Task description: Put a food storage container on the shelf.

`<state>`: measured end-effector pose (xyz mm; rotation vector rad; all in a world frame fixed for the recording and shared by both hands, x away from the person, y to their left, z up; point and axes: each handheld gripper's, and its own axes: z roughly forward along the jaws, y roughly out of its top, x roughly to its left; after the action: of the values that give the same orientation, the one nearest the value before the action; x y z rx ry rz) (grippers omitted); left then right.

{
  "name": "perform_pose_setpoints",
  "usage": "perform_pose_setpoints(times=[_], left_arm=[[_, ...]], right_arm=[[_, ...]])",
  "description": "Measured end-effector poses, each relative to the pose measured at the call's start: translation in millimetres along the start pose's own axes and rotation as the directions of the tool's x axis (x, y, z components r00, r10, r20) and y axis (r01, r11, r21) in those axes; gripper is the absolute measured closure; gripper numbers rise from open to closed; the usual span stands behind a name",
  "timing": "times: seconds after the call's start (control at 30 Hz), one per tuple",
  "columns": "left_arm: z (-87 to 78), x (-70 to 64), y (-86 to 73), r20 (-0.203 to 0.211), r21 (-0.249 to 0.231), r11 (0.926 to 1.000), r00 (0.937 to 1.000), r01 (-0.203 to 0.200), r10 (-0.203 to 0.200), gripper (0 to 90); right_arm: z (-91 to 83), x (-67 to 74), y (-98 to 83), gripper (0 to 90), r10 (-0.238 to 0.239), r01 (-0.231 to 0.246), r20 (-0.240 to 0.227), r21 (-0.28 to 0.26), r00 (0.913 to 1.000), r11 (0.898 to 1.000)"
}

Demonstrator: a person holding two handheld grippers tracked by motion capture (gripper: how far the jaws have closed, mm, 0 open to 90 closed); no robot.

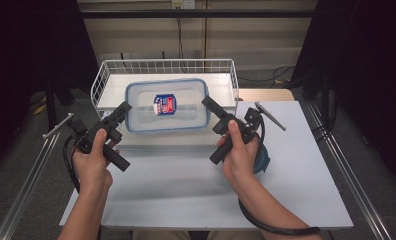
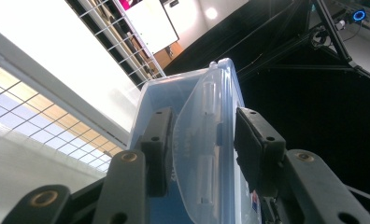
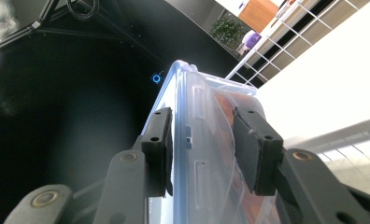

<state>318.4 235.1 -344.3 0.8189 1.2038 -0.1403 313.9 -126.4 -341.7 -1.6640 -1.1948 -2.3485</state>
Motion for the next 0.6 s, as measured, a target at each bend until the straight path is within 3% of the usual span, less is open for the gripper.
perform_pose_setpoints(times=[0.2,0.23,0.43,0.6], left_arm=[[9.4,6.8,9.9,0.005,-0.011,0.9999,1.0,0.008,-0.008,58.5],[11.8,6.8,11.4,0.009,-0.025,0.9994,0.9997,0.024,-0.024,58.5],[25.8,9.0,24.6,-0.011,-0.03,0.9991,0.9994,0.032,-0.032,58.5],[37.5,10.0,35.5,-0.026,-0.03,0.9994,0.9995,0.015,-0.016,59.2]], right_arm=[[12.6,0.5,4.5,59.4,0.022,-0.022,0.008,0.0,0.9997,1.0],[15.0,0.8,5.4,59.4,0.015,-0.015,0.01,-0.001,0.9998,1.0],[32.7,-1.7,12.1,59.1,0.033,-0.032,0.028,-0.006,0.9991,0.999],[47.1,-6.1,18.3,58.3,0.059,-0.059,0.053,-0.008,0.9968,0.998]])
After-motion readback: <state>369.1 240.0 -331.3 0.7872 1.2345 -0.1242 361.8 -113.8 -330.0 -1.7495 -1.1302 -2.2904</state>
